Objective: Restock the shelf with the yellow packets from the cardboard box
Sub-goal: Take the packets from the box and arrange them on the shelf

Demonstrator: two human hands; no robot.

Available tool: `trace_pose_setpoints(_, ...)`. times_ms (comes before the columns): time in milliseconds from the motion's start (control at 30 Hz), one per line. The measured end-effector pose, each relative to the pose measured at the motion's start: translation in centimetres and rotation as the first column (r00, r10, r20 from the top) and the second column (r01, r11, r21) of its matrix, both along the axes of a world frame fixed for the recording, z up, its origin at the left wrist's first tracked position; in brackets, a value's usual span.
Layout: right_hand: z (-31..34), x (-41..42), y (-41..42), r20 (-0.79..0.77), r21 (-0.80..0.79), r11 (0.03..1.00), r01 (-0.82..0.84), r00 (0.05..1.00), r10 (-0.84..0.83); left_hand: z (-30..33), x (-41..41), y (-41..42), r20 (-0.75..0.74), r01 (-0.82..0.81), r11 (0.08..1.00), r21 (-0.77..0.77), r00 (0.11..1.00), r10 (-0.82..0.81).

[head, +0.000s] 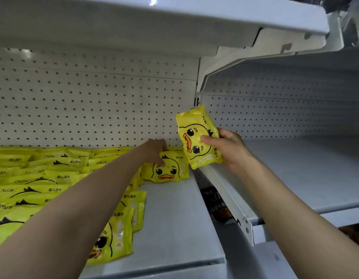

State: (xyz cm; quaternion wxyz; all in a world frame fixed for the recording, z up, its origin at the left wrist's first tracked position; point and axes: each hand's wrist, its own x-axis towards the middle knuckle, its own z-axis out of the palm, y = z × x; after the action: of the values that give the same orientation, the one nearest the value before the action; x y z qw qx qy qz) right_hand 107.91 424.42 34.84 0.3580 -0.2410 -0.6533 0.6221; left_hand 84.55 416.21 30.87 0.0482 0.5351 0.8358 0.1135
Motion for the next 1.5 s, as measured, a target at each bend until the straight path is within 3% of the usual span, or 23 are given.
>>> trace_pose_setpoints(100, 0.2, 0.0, 0.1, -0.001, -0.001, 1.0, 0.0, 1.0, 0.0, -0.7, -0.1, -0.1, -0.031, -0.005, 0.998, 0.057, 0.999, 0.007)
trace_pose_setpoints(200, 0.3, -0.2, 0.1, 0.006, 0.004, 1.0, -0.012, 1.0, 0.012, -0.7, 0.2, -0.5, -0.239, -0.044, 0.992, 0.122, 0.968, 0.072)
trace_pose_setpoints(267, 0.3, -0.4, 0.0, 0.03, 0.007, 0.999, -0.035, 0.999, 0.035, -0.8, 0.2, -0.6, -0.281, -0.066, 0.99, 0.123, 0.955, 0.099)
trace_pose_setpoints(367, 0.4, -0.8, 0.1, 0.11, 0.042, 0.998, -0.04, 0.993, 0.035, -0.7, -0.2, -1.1, -0.163, -0.091, 0.988, 0.123, 0.98, 0.111)
trace_pose_setpoints(433, 0.4, -1.1, 0.4, 0.19, 0.104, 0.994, -0.039, 0.982, 0.019, 0.4, -0.1, -1.8, 0.016, -0.113, 0.949, 0.296, 0.993, 0.114)
trace_pose_setpoints(500, 0.4, -1.6, 0.8, 0.304, 0.213, 0.976, -0.042, 0.952, -0.025, 2.4, 0.8, -2.9, 0.172, -0.145, 0.843, 0.517, 0.983, 0.063)
trace_pose_setpoints(567, 0.5, -2.4, 1.0, 0.412, 0.323, 0.942, -0.088, 0.91, -0.056, 4.6, 2.1, -4.2, 0.215, -0.08, 0.786, 0.614, 0.974, -0.069)
trace_pose_setpoints(633, 0.6, -3.4, 1.2, 0.516, 0.425, 0.882, -0.205, 0.855, -0.05, 5.8, 3.2, -5.0, 0.186, 0.069, 0.819, 0.569, 0.96, -0.21)
trace_pose_setpoints(700, 0.5, -4.4, 1.0, 0.61, 0.46, 0.822, -0.336, 0.792, -0.018, 5.8, 3.2, -5.2, 0.149, 0.161, 0.9, 0.404, 0.96, -0.239)
trace_pose_setpoints(833, 0.0, -6.2, 0.4, 0.707, 0.452, 0.756, -0.473, 0.706, 0.019, 4.5, 2.1, -5.0, 0.171, 0.143, 0.973, 0.179, 0.97, -0.174)
trace_pose_setpoints(933, -0.8, -7.4, 0.3, 0.74, 0.421, 0.739, -0.526, 0.67, 0.055, 3.8, 1.6, -5.3, 0.105, 0.108, 0.984, 0.142, 0.987, -0.124)
trace_pose_setpoints(1133, -2.8, -9.5, 0.9, 0.812, 0.495, 0.646, -0.58, 0.573, -0.108, 2.0, 0.8, -4.9, 0.089, 0.048, 0.996, 0.077, 0.994, -0.055)
trace_pose_setpoints(1500, -4.3, -9.6, 1.5, 0.774, 0.576, 0.621, -0.531, 0.598, -0.207, 0.2, -0.5, -3.4, 0.008, -0.016, 0.999, 0.038, 1.0, 0.016)
